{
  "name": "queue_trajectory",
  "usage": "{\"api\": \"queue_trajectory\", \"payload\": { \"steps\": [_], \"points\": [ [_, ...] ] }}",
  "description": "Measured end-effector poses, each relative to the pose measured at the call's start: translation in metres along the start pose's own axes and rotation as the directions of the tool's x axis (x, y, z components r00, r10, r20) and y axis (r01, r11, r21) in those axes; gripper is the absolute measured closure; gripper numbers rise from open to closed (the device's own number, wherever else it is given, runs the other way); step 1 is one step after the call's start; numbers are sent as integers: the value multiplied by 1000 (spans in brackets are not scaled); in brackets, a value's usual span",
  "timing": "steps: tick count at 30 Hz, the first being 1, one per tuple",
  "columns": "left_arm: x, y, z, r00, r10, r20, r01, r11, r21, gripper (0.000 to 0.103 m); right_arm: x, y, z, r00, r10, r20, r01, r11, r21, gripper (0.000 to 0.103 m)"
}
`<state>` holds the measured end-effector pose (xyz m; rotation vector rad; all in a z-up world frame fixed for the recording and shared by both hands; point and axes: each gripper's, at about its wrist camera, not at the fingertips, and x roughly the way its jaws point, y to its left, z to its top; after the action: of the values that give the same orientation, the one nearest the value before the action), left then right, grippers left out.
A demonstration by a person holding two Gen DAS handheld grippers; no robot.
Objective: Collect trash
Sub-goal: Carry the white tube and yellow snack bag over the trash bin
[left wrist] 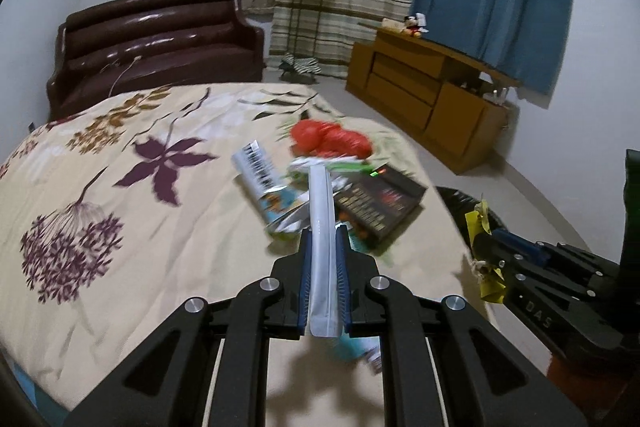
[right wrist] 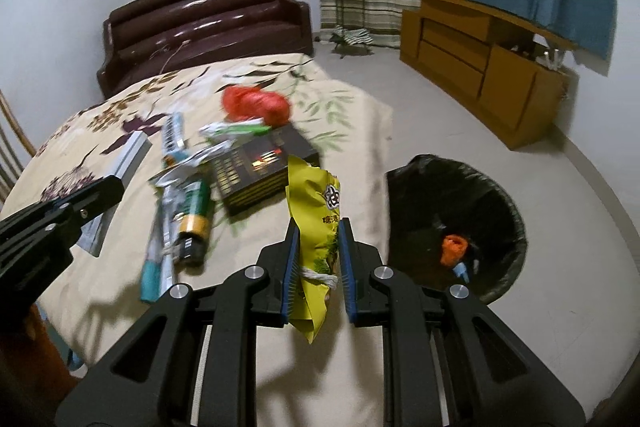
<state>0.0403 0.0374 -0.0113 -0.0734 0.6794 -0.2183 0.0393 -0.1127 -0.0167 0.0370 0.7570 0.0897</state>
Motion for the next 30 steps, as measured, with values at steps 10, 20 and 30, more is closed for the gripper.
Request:
{"api": "queue_trajectory", "payload": {
  "steps": [10, 20, 30],
  "points": [
    [27, -51, 18, 998, -69, 5, 68, 995, 67, 90, 4, -52, 12, 995, -92, 24, 90, 994, 55, 85],
    [64, -101, 23, 994, -100, -35, 104, 985, 136, 90, 18, -101, 15, 989, -149, 17, 146, 983, 112, 85],
    [101, -141, 30, 993, -95, -70, 106, 977, 187, 90, 32, -135, 13, 987, -163, 2, 160, 976, 150, 85]
  ]
}}
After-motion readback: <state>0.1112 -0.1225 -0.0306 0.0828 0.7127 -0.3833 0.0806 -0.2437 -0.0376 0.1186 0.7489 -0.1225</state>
